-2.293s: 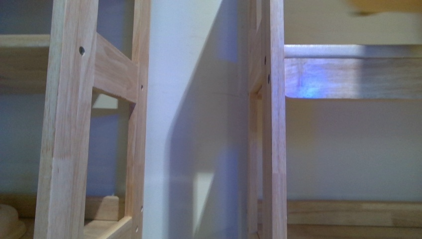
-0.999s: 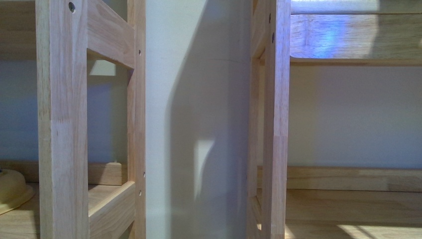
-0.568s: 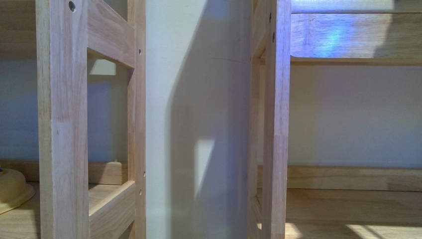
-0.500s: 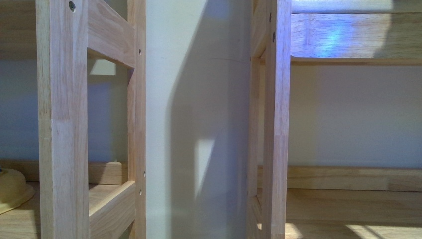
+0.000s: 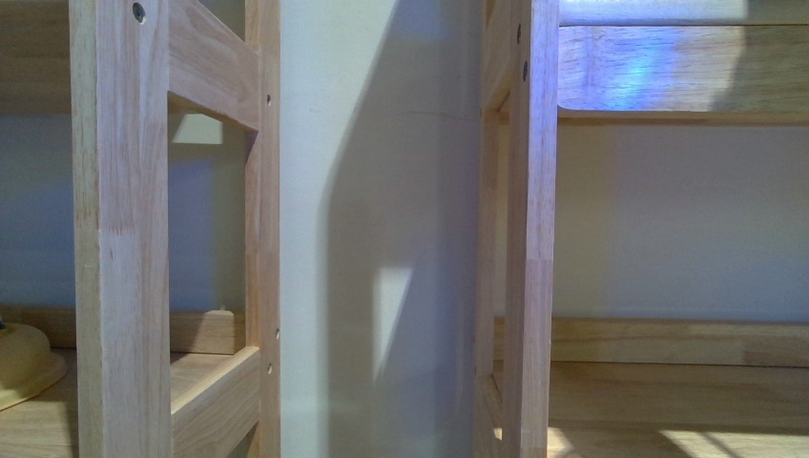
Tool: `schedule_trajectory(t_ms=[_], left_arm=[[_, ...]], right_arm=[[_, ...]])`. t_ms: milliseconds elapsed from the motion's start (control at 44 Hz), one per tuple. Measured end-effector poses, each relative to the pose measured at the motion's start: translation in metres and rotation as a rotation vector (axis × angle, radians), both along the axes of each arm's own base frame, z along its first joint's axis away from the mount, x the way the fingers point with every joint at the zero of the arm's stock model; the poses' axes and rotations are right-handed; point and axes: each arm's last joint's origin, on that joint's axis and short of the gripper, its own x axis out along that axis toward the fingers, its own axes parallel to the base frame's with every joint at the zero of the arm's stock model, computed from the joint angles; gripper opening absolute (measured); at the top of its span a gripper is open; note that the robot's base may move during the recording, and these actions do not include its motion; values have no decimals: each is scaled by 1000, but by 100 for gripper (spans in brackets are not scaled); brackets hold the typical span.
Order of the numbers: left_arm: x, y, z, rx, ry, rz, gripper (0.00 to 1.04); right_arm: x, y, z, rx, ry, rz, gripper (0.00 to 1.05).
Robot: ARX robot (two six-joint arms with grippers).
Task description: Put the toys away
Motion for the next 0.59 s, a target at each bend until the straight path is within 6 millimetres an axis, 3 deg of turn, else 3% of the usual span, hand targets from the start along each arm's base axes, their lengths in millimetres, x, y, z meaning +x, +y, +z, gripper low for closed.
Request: schedule_trajectory(t_ms=[45,318,590], left_arm=[[0,0,0,0,0,0,98],[0,0,0,0,0,0,98],[0,0,0,0,0,0,98]], right_arm=[[-2,0,2,2,-11,-6,100],[-24,6,16,-6,-72,4,98],[-78,16,24,-89,-152,13,98]])
